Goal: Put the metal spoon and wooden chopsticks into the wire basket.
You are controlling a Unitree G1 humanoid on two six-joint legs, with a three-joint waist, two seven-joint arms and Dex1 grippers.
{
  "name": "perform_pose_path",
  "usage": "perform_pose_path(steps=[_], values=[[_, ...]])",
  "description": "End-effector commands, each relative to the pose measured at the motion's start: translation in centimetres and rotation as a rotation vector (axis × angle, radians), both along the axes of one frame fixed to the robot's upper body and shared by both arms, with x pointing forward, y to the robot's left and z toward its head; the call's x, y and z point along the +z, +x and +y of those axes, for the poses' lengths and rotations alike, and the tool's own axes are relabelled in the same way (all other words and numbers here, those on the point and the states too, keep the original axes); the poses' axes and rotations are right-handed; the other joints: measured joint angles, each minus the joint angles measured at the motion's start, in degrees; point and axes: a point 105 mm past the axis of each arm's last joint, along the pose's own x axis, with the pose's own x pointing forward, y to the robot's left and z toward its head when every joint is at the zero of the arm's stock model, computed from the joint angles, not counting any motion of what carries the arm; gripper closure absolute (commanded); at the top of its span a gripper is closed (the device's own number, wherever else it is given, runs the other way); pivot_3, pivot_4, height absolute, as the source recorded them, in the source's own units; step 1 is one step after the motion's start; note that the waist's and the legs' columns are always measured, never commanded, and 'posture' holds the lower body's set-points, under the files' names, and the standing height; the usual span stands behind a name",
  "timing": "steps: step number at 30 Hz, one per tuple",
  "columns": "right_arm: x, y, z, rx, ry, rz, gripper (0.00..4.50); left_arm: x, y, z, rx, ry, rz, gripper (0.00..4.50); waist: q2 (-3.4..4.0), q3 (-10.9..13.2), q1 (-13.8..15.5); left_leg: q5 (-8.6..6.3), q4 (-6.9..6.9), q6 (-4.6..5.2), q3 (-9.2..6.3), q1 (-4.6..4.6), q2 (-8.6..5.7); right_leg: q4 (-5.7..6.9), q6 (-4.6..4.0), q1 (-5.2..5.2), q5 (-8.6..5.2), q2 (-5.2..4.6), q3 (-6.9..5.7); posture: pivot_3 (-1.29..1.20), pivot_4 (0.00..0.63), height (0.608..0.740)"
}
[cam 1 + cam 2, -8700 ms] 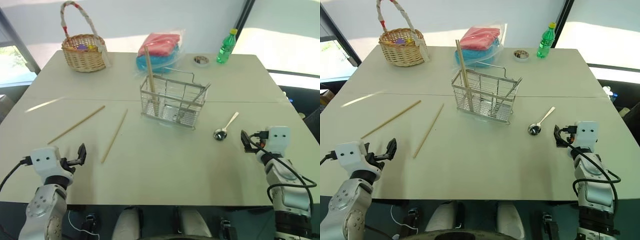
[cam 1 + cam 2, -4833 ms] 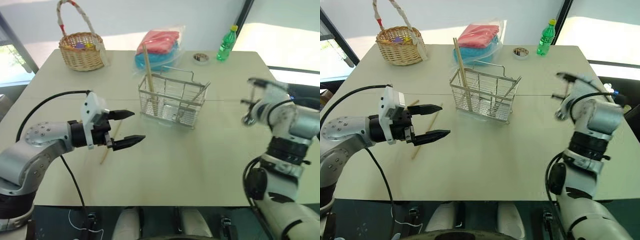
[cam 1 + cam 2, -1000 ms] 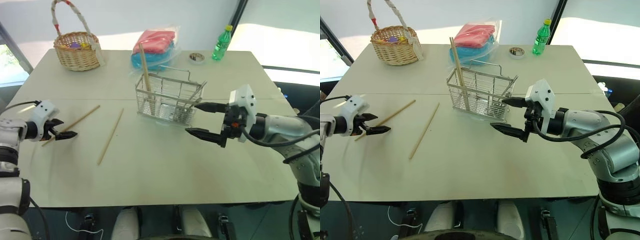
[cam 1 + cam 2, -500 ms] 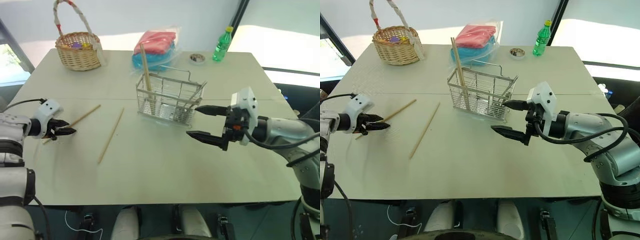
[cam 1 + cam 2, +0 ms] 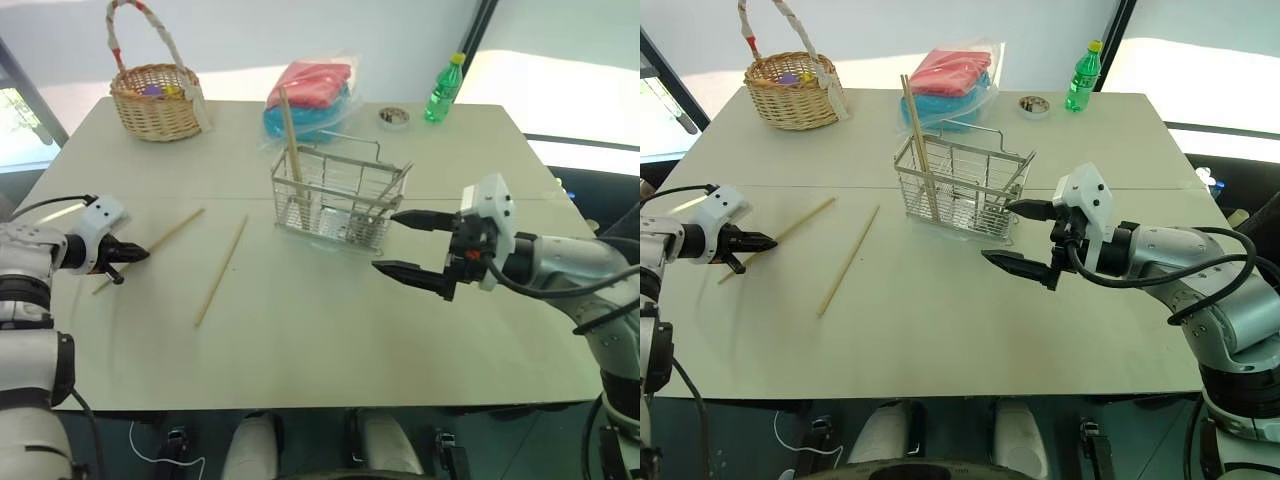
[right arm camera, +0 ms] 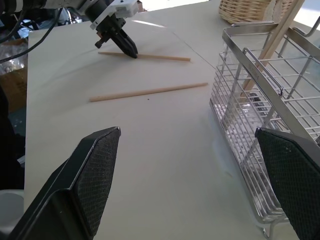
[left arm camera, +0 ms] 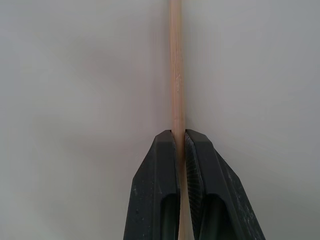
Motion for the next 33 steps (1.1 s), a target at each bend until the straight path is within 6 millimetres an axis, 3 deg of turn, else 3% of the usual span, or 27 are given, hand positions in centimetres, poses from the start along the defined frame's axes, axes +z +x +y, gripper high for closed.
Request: perform_pose_path(steps=[1,6,12,15,18,22,28,33], values=[[1.1,-0.5,0.1,0.006,0.007,-0.056,0.00,5.8,2.0,-0.6,0.049,-0.119,-0.303,4.48,-0.05,0.0,0.0,0.00,0.00,0.00,0.00,-0.01,0.00,-0.01,0.02,0.00,0.01,0.00,0.00,0.00,0.150,0.728],[1.1,-0.5,0.0,-0.008,0.006,-0.064,0.00,13.9,2.6,-2.9,0.088,-0.392,-0.660,4.48,-0.09,0.0,-0.1,0.00,0.01,0.00,-0.01,-0.02,0.01,-0.04,0.39,0.07,0.22,-0.03,0.00,0.00,0.150,0.728],[1.1,-0.6,0.0,-0.012,0.010,-0.067,0.00,21.5,3.1,-10.2,-0.036,-0.559,-0.925,4.48,-0.09,0.0,0.7,0.01,0.16,-0.01,-0.07,-0.01,-0.03,-0.11,0.70,0.23,0.35,0.03,0.01,0.00,0.150,0.728],[1.2,-0.8,0.1,-0.009,0.010,-0.075,0.00,23.7,3.7,-14.1,-0.115,-0.617,-0.974,4.48,-0.08,0.0,1.1,0.01,0.38,-0.02,-0.21,-0.01,0.03,-0.24,0.93,0.40,0.47,0.20,0.01,0.00,0.150,0.728],[1.8,-0.5,-0.2,-0.038,0.014,-0.109,0.00,24.9,4.1,-17.7,-0.202,-0.681,-0.985,4.48,-0.04,0.0,1.1,0.00,0.52,-0.02,-0.24,0.00,0.05,-0.31,0.91,0.53,0.46,0.23,0.01,0.00,0.150,0.728],[2.9,-0.2,-0.9,-0.085,0.050,-0.145,0.00,25.1,4.6,-20.3,-0.256,-0.730,-0.973,4.48,0.03,0.1,0.9,0.00,0.54,-0.01,-0.23,0.00,0.04,-0.34,0.91,0.54,0.46,0.24,0.03,0.00,0.150,0.728],[4.1,-0.1,-1.8,-0.138,0.096,-0.170,0.00,23.6,5.3,-22.6,-0.305,-0.745,-0.934,4.48,0.08,0.1,1.0,0.00,0.54,0.00,-0.28,-0.01,0.06,-0.32,0.94,0.51,0.44,0.29,0.04,0.00,0.150,0.728],[4.1,-0.5,-1.4,-0.139,0.104,-0.168,0.00,22.3,6.1,-24.2,-0.292,-0.833,-0.891,4.48,0.08,0.1,1.2,0.00,0.55,0.00,-0.28,-0.02,0.05,-0.38,0.92,0.55,0.43,0.27,0.04,0.00,0.150,0.728]])
